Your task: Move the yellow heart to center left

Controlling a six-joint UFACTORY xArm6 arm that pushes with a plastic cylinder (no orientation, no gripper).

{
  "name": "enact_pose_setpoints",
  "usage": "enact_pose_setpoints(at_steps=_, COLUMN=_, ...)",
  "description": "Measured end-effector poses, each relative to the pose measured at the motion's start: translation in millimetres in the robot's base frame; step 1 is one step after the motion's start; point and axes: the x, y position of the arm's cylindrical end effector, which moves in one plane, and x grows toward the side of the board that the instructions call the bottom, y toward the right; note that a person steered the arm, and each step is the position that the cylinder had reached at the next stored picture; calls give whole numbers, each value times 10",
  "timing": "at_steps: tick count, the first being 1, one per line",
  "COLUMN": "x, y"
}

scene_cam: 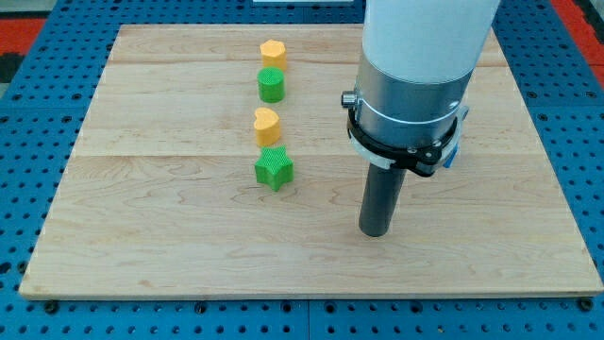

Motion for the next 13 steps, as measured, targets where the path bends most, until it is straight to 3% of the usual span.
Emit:
enact_pose_setpoints(at_steps=2, x=-175, y=-56)
enact_pose_setpoints(at_steps=3, x=-838, y=-272)
enact_pose_setpoints(at_steps=4, x=-1302, y=-612)
enact_pose_setpoints(at_steps=5, x=-1398, y=-1487)
enact_pose_setpoints(at_steps=6, x=-1476, y=-1423)
enact_pose_setpoints(at_steps=7, x=-1766, y=-1976)
enact_pose_setpoints(at_steps=8, x=-1760, y=-2480)
enact_pose_setpoints(at_steps=9, x=-2182, y=-2678)
enact_pose_setpoints(at_steps=10, x=-1737, y=-2830)
enact_pose_setpoints(at_steps=11, x=-1295, y=-2224)
enact_pose_setpoints(at_steps=12, x=-1364, y=-2628)
enact_pose_setpoints(at_steps=13, x=-1801, y=-3042)
